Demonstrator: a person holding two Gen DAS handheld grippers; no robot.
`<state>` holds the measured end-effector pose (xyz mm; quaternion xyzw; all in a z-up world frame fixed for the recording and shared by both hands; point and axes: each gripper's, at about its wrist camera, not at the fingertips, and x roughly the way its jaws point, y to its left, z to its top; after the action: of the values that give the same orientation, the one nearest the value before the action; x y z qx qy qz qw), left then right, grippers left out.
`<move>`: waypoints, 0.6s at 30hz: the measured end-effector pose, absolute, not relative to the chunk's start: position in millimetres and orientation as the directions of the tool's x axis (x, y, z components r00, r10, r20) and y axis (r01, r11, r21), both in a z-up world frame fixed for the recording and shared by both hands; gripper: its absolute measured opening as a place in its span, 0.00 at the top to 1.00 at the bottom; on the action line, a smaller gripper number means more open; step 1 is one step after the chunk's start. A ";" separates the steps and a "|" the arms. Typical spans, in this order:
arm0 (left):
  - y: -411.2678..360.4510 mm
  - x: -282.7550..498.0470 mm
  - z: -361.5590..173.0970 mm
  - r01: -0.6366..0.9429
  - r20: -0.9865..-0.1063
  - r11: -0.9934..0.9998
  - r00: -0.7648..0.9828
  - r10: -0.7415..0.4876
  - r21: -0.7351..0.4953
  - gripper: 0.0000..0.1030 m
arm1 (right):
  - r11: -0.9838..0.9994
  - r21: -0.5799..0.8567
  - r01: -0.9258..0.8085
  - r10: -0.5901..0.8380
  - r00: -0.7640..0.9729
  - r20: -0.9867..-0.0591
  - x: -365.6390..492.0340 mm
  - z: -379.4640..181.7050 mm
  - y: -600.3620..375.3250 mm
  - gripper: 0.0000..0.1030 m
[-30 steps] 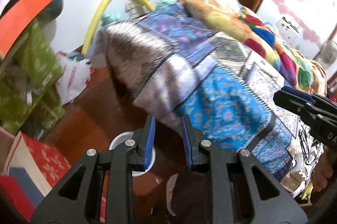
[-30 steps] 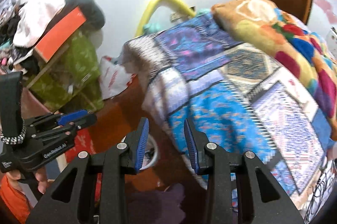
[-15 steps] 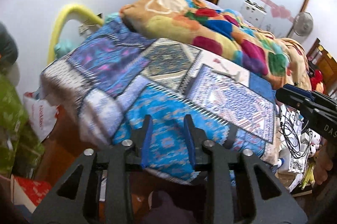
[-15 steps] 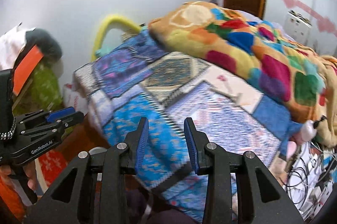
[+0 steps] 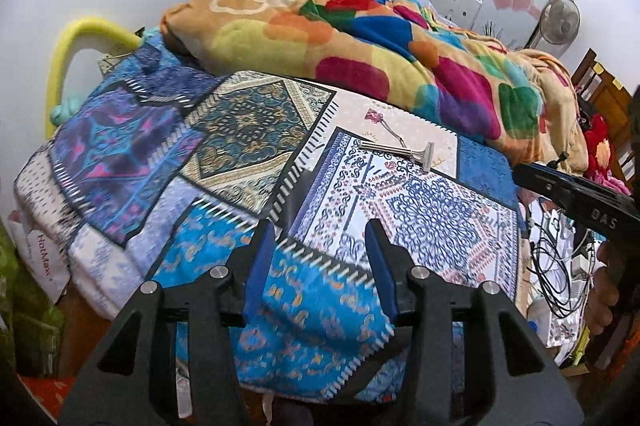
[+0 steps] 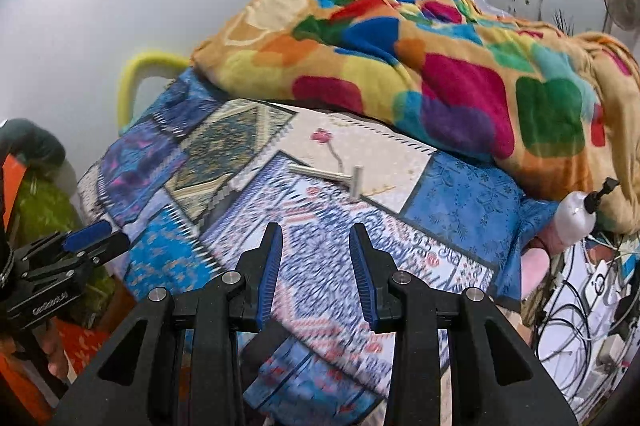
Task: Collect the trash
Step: 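Move both open tools back up to the bed, then grasp the silver razor handle with the right tool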
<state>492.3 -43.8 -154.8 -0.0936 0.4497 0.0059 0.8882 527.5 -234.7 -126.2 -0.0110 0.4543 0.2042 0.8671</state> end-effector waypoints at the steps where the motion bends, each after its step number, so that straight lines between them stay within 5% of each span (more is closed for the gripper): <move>1: -44.9 499.1 -160.5 -0.088 -0.802 0.983 0.592 -0.077 -0.159 0.55 | 0.918 0.174 -0.356 0.344 0.498 -0.796 537.2 -133.0 -235.6 0.69; 15: -62.2 582.9 -220.8 -0.027 -0.830 0.988 0.547 -0.113 -0.152 0.55 | 0.915 0.287 -0.285 0.385 0.396 -0.834 635.4 -222.8 -220.8 0.69; 18: -65.0 592.1 -225.4 -0.019 -0.831 0.988 0.544 -0.119 -0.154 0.55 | 0.918 0.285 -0.275 0.379 0.399 -0.835 640.1 -230.8 -221.5 0.87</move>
<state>592.1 -65.0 -225.4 -0.0724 0.4767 -0.0286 0.8756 640.0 -221.5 -230.8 0.0509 0.5118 0.1958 0.8349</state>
